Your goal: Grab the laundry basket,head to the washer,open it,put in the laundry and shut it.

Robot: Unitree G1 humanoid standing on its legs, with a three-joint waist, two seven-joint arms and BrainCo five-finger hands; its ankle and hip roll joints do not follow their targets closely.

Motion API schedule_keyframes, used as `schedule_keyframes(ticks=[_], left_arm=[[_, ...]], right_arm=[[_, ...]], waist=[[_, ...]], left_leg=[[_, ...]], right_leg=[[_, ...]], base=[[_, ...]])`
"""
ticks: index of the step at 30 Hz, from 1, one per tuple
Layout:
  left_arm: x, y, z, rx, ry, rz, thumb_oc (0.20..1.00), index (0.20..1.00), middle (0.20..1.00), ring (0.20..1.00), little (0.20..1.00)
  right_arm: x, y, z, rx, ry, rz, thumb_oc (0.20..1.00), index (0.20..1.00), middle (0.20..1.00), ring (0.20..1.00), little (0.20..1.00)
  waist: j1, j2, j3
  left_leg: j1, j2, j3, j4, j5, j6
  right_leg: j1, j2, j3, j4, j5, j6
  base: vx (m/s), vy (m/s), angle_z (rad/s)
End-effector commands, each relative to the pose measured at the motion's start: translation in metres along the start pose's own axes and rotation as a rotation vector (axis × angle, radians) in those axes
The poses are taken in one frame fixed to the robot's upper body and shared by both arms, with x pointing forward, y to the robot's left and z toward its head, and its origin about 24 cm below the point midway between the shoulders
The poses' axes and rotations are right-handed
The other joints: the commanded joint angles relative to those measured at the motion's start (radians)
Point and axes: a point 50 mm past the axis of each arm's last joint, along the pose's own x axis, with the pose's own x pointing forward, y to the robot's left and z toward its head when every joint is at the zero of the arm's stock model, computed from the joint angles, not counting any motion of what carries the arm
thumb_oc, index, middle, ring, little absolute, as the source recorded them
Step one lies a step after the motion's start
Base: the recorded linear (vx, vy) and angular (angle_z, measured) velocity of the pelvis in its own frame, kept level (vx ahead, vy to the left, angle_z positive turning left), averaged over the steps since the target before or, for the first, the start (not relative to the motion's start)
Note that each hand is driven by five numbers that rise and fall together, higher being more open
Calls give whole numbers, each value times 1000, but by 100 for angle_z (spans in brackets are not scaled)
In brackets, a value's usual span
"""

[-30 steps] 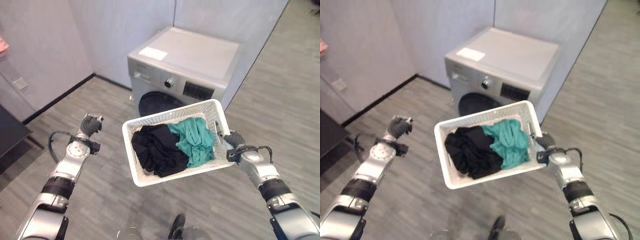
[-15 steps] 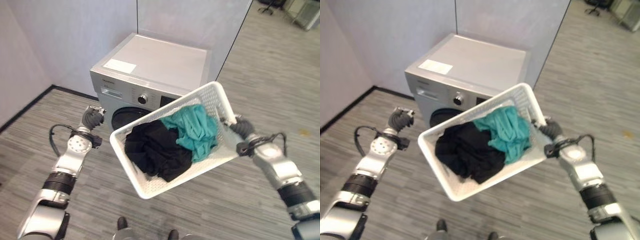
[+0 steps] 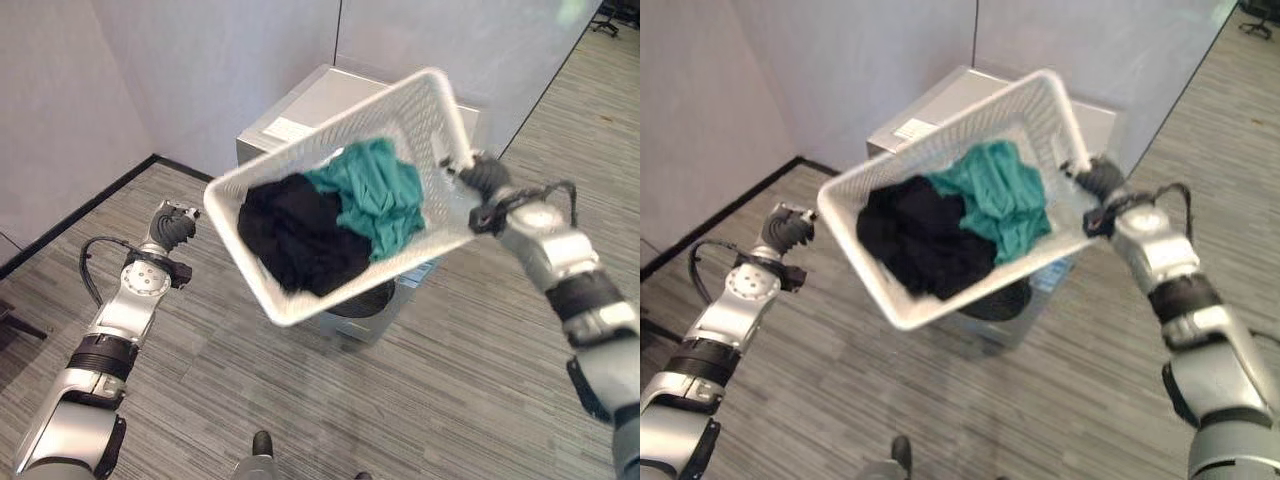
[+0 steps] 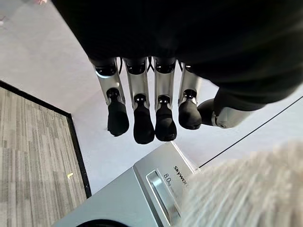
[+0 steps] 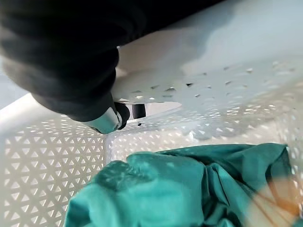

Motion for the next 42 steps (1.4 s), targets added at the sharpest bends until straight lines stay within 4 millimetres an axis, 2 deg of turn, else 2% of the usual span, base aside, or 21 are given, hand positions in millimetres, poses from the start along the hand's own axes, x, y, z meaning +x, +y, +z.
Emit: schedule_keyframes(ticks=[1, 4, 6, 7, 9, 12, 14, 16, 17, 19, 20, 21, 23, 26, 30, 35, 37, 38, 40, 41, 42], left_arm=[[11, 11, 20, -10, -84, 44, 200, 200, 200, 200, 200], [9, 16, 19, -36, -84, 64, 200, 200, 200, 200, 200], [9, 16, 20, -39, -89, 68, 200, 200, 200, 200, 200], [9, 16, 22, -42, -98, 63, 200, 200, 200, 200, 200], [13, 13, 31, -45, -120, 62, 200, 200, 200, 200, 200], [21, 15, 49, -36, -168, 78, 200, 200, 200, 200, 200], [23, 17, 56, -36, -193, 84, 200, 200, 200, 200, 200], [23, 19, 65, -18, -229, 81, 200, 200, 200, 200, 200], [21, 22, 68, 2, -246, 78, 200, 200, 200, 200, 200], [19, 28, 66, 6, -244, 91, 200, 200, 200, 200, 200], [19, 28, 66, 7, -243, 91, 200, 200, 200, 200, 200], [19, 34, 66, 15, -242, 107, 200, 200, 200, 200, 200], [19, 40, 65, 22, -236, 120, 200, 200, 200, 200, 200], [18, 42, 64, 27, -233, 122, 200, 200, 200, 200, 200], [17, 45, 56, 15, -210, 138, 200, 200, 200, 200, 200], [23, 47, 63, 32, -213, 159, 200, 200, 200, 200, 200], [28, 53, 71, 48, -219, 184, 200, 200, 200, 200, 200], [31, 62, 82, 49, -240, 233, 200, 200, 200, 200, 200], [32, 71, 92, 44, -265, 264, 200, 200, 200, 200, 200], [32, 72, 92, 44, -266, 265, 200, 200, 200, 200, 200], [32, 75, 98, 42, -281, 275, 200, 200, 200, 200, 200]], right_arm=[[-3, -32, 109, 222, -389, -111, 200, 200, 200, 200, 200], [0, -53, 115, 258, -361, -212, 200, 200, 200, 200, 200], [0, -60, 113, 256, -338, -246, 200, 200, 200, 200, 200], [0, -65, 107, 238, -302, -268, 200, 200, 200, 200, 200], [0, -74, 93, 243, -247, -321, 200, 200, 200, 200, 200], [-2, -82, 82, 267, -223, -377, 200, 200, 200, 200, 200], [-2, -83, 72, 291, -199, -390, 200, 200, 200, 200, 200], [-1, -82, 61, 302, -167, -394, 200, 200, 200, 200, 200], [-1, -80, 41, 336, -117, -396, 200, 200, 200, 200, 200], [1, -75, 26, 361, -78, -392, 200, 200, 200, 200, 200], [1, -75, 26, 361, -77, -391, 200, 200, 200, 200, 200], [3, -67, 21, 373, -61, -373, 200, 200, 200, 200, 200], [5, -62, 9, 381, -24, -366, 200, 200, 200, 200, 200], [3, -64, 5, 389, -8, -378, 200, 200, 200, 200, 200], [-1, -72, -1, 410, -5, -412, 200, 200, 200, 200, 200], [0, -64, -16, 439, 52, -410, 200, 200, 200, 200, 200], [3, -59, -13, 458, 44, -402, 200, 200, 200, 200, 200], [7, -49, -4, 461, 12, -381, 200, 200, 200, 200, 200], [12, -36, 3, 478, -8, -350, 200, 200, 200, 200, 200], [12, -36, 4, 479, -9, -350, 200, 200, 200, 200, 200], [15, -29, 10, 482, -21, -328, 200, 200, 200, 200, 200]], waist=[[32, -31, -101], [61, -45, -72], [62, -48, -72], [62, -49, -81], [58, -39, -92], [75, -36, -84], [83, -27, -97], [96, -11, -117], [102, 1, -124], [108, 13, -114], [111, 10, -114], [117, 27, -95], [131, 39, -87], [124, 47, -80], [101, 61, -65], [87, 33, -105], [74, 21, -114], [62, -2, -106], [64, -16, -115], [66, -19, -108], [73, -27, -97]], left_leg=[[40, 171, 8, 245, -98, -90], [-54, 181, -84, 418, -60, -88], [-64, 182, -91, 390, -67, -86], [-46, 183, -98, 331, -110, -89], [-59, 181, -89, 142, -91, -93], [-161, 168, -95, 134, -50, -107], [-145, 153, -92, 145, -73, -105], [-126, 108, -98, 152, -92, -79], [-97, 62, -103, 158, -129, -41], [-63, 19, -86, 159, -158, 7], [-62, 16, -82, 159, -160, 9], [-27, 1, -74, 155, -189, 28], [5, -16, -44, 139, -199, 41], [32, -26, -56, 105, -193, 36], [60, -18, -52, 88, -198, 14], [88, -4, -38, 42, -192, -9], [88, 9, -49, 36, -189, -21], [69, 22, -48, 72, -188, -26], [66, 41, -60, 146, -235, -33], [55, 41, -47, 159, -225, -30], [15, 53, -61, 278, -220, -38]], right_leg=[[-118, -6, 9, 146, -104, -22], [-89, 14, 10, 150, -131, -47], [-87, 12, 4, 148, -136, -42], [-78, 10, 15, 148, -155, -25], [-74, -12, 9, 147, -159, -7], [-47, -42, -3, 153, -171, -2], [-38, -59, -2, 161, -171, 21], [-35, -104, -10, 185, -146, 39], [-53, -156, 13, 274, -119, 44], [-96, -201, 33, 407, -65, 55], [-100, -206, 38, 414, -68, 58], [-152, -230, 38, 531, -51, 73], [-182, -259, -16, 538, -40, 81], [-202, -221, -8, 452, -43, 76], [-225, -206, -45, 291, -4, 102], [-152, -156, -86, 180, -2, 98], [-149, -119, -58, 162, -15, 89], [-167, -91, -23, 160, -21, 63], [-152, -64, 4, 151, -59, 53], [-156, -68, -10, 149, -47, 44], [-145, -57, -3, 145, -54, 26]], base=[[-19, -144, -9], [52, -66, -13], [108, 54, 1], [236, 209, 9], [209, 273, 4], [163, 302, 15], [161, 278, 9], [237, 408, 1], [347, 560, -9], [240, 424, -18], [191, 328, -16], [129, 250, -18], [166, 227, -46], [142, 35, -37], [157, -35, 3], [177, -76, 19], [127, -164, 1], [53, -149, -9], [137, -157, 2], [113, -163, 4], [-87, -109, -12]])
